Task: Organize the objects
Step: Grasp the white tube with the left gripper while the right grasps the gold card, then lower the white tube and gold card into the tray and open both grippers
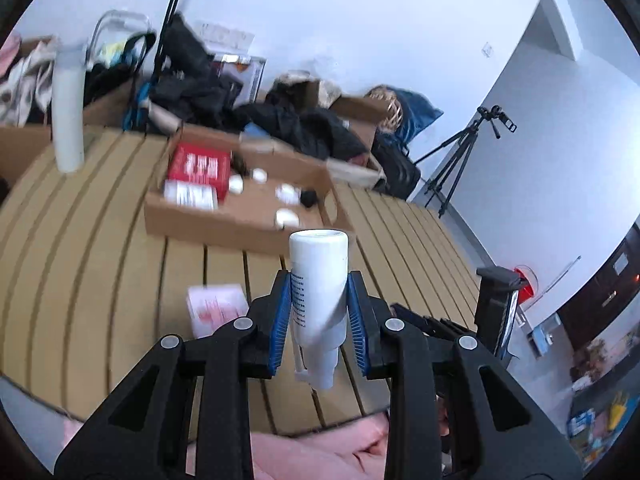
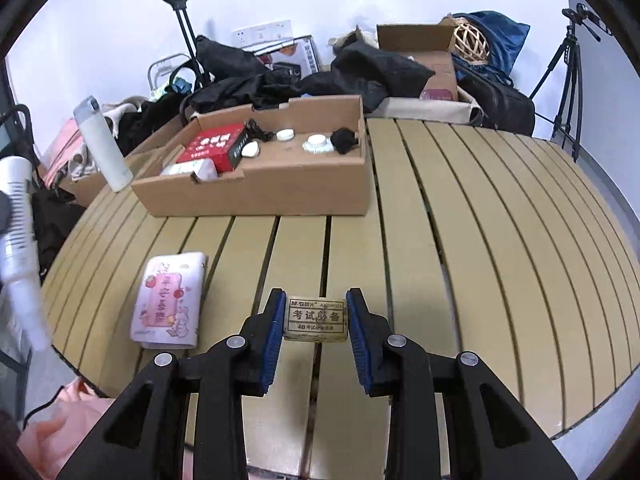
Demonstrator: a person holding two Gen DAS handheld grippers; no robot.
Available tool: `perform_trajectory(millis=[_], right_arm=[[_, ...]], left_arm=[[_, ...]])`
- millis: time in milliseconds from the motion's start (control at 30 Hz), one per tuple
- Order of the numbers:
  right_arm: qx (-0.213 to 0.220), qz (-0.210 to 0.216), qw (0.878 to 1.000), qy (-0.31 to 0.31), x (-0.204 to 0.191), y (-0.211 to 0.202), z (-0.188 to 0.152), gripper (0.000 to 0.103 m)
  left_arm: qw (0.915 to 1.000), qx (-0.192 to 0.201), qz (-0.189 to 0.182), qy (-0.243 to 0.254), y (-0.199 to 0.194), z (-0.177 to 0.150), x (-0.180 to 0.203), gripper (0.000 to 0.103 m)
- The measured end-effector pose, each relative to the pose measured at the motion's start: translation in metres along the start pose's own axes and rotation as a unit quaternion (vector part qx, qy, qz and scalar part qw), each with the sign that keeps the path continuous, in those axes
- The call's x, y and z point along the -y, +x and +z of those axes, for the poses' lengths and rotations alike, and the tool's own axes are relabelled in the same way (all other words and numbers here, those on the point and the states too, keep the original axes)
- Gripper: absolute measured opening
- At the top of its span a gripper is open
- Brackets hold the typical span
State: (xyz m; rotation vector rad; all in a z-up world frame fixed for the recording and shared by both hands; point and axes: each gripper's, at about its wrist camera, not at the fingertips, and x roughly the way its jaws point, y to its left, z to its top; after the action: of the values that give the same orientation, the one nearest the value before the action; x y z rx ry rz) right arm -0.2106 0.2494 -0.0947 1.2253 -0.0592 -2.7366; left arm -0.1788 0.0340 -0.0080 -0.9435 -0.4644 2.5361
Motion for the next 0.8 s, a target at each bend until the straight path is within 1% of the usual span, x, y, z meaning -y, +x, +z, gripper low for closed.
perform_trajectory(millis=[67,133,167,200,267,300,333,367,400,433,467,500,533,567,600,667,700,733,767,800], right_arm=[[0.006,0.003,1.000,-0.003,-0.001,-0.003,0.015,0.033],[0.019,0.017,1.000,-0.005,-0.003,-0.008,0.032,0.033],[0.026,0.024,0.999,-0.008,-0.004,-0.009,0.045,0.033],[0.033,0.030,0.999,-0.012,-0.005,-0.008,0.063,0.033],[0.035,0.043,0.998,-0.018,-0.006,0.002,0.095,0.033],[0.025,0.045,0.999,-0.018,-0.007,0.016,0.114,0.033],[0.014,0.048,0.999,-0.017,-0.006,0.030,0.129,0.033],[0.002,0.052,0.999,-0.012,-0.006,0.046,0.143,0.034],[-0.024,0.051,0.998,-0.006,-0.004,0.074,0.160,0.034],[-0.041,0.048,0.998,-0.001,-0.002,0.093,0.168,0.034],[-0.063,0.041,0.997,0.007,0.000,0.121,0.178,0.034],[-0.079,0.042,0.996,0.014,0.003,0.139,0.183,0.034],[-0.099,0.042,0.994,0.028,0.006,0.161,0.188,0.034],[-0.116,0.048,0.991,0.046,0.009,0.184,0.191,0.034],[-0.126,0.067,0.988,0.063,0.012,0.199,0.191,0.034],[-0.143,0.111,0.979,0.096,0.014,0.227,0.191,0.035],[-0.152,0.118,0.976,0.104,0.012,0.241,0.191,0.041],[-0.153,0.118,0.976,0.104,0.010,0.246,0.191,0.046],[-0.149,0.120,0.976,0.103,0.006,0.248,0.190,0.058],[-0.140,0.125,0.977,0.101,0.003,0.247,0.191,0.069]], left_arm=[[0.9998,0.017,-0.006,0.011,-0.007,0.029,-0.007,0.024],[0.9996,0.016,-0.014,0.018,-0.001,0.061,-0.015,0.024],[0.9997,0.010,-0.015,0.016,0.007,0.076,-0.019,0.024],[0.9999,0.002,-0.008,0.014,0.020,0.091,-0.024,0.024],[0.9994,-0.026,0.003,0.020,0.058,0.116,-0.029,0.024],[0.9987,-0.049,0.008,0.010,0.089,0.129,-0.035,0.024],[0.9975,-0.070,0.007,0.006,0.111,0.134,-0.037,0.024],[0.9959,-0.090,0.015,0.000,0.136,0.138,-0.041,0.024],[0.9924,-0.118,0.035,-0.007,0.172,0.139,-0.047,0.024],[0.9900,-0.134,0.044,-0.004,0.191,0.138,-0.050,0.024],[0.9846,-0.165,0.058,-0.004,0.225,0.134,-0.058,0.024],[0.9797,-0.190,0.063,-0.006,0.251,0.129,-0.065,0.024],[0.9769,-0.202,0.069,-0.006,0.265,0.126,-0.071,0.024],[0.9738,-0.211,0.084,-0.005,0.281,0.121,-0.079,0.024],[0.9736,-0.209,0.092,-0.005,0.287,0.117,-0.085,0.027],[0.9760,-0.196,0.092,-0.023,0.290,0.109,-0.096,0.041],[0.9771,-0.193,0.085,-0.029,0.287,0.107,-0.099,0.053],[0.9791,-0.186,0.077,-0.029,0.281,0.107,-0.102,0.058],[0.9814,-0.177,0.071,-0.024,0.274,0.108,-0.103,0.060],[0.9835,-0.166,0.070,-0.016,0.266,0.109,-0.103,0.067]])
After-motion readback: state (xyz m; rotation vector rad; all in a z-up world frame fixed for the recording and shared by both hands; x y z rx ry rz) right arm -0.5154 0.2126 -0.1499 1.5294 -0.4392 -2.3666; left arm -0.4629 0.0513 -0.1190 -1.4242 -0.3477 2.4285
